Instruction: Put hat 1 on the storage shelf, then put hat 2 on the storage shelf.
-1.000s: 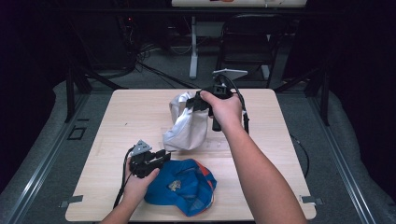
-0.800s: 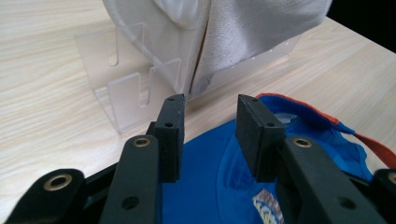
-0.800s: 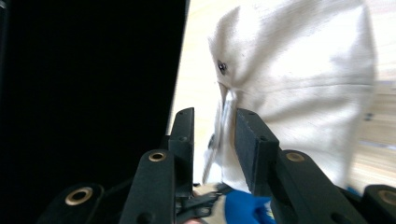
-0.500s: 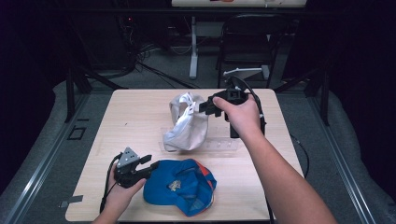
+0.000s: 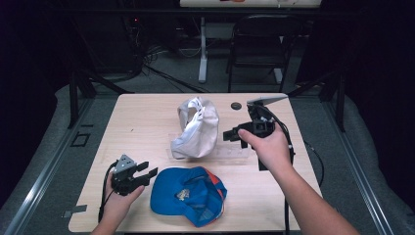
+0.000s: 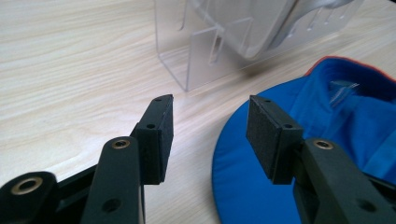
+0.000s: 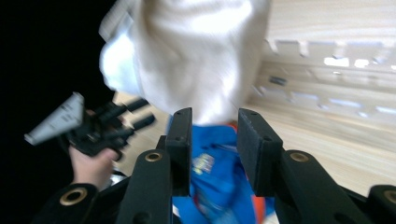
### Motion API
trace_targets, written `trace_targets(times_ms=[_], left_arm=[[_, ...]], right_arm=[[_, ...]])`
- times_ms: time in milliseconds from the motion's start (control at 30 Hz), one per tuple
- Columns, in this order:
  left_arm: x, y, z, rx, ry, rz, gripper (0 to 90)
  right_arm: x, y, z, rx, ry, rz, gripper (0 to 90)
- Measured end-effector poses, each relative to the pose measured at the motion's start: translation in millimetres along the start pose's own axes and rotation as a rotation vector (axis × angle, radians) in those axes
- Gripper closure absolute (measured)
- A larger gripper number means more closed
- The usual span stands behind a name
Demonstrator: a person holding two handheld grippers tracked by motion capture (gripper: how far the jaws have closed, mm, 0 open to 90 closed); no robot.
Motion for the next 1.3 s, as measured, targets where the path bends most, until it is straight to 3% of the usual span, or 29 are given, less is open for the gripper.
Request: trace_targets(times_ms=[33, 100, 200, 567, 900, 1133, 1200, 1233, 1267, 1300], left_arm=[[1.0, 1.0, -0.3, 0.001, 0.010, 0.002, 52.7], [1.1, 1.8, 0.1, -0.006, 0.004, 0.001, 53.0], [0.8, 2.2, -0.2, -0.014, 0.004, 0.014, 53.0], [4.4, 3.0, 0.9, -0.021, 0.032, 0.024, 52.8], [6.2, 3.1, 1.4, -0.020, 0.044, 0.031, 52.8], [7.1, 0.3, 2.5, -0.018, 0.047, 0.045, 52.9], [8.1, -0.1, 2.6, -0.019, 0.047, 0.045, 52.9], [9.3, 0.0, 1.8, -0.019, 0.052, 0.049, 53.0], [9.3, 0.0, 1.8, -0.019, 0.052, 0.049, 53.0], [10.1, 0.1, 0.8, -0.021, 0.056, 0.051, 53.0]], right_arm=[[10.8, -6.7, 2.6, 0.016, 0.001, -0.017, 67.1], [14.6, -8.8, 3.8, 0.019, -0.001, -0.019, 67.1], [34.1, -18.6, 11.5, 0.009, 0.002, -0.019, 67.3], [68.9, -32.1, 28.9, 0.007, -0.007, -0.035, 66.9], [117.7, -48.5, 57.7, -0.007, 0.044, -0.015, 66.8], [133.4, -55.3, 68.6, -0.026, 0.065, 0.007, 66.5], [138.8, -57.8, 70.8, -0.023, 0.081, 0.009, 66.1], [144.5, -64.8, 71.6, 0.013, 0.114, -0.017, 65.8], [144.5, -64.8, 71.6, 0.013, 0.114, -0.017, 65.8], [145.2, -60.7, 77.3, -0.049, 0.082, 0.018, 65.6]])
Point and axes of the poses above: each handheld gripper's, and its own axes: z roughly forward along the jaws, x roughly out of its underside, y roughly to its left, the point moved 9 cm from there along z, roughly forward along the jaws, and after that the axes turned 4 degrees about x, right-handed, at the moved point
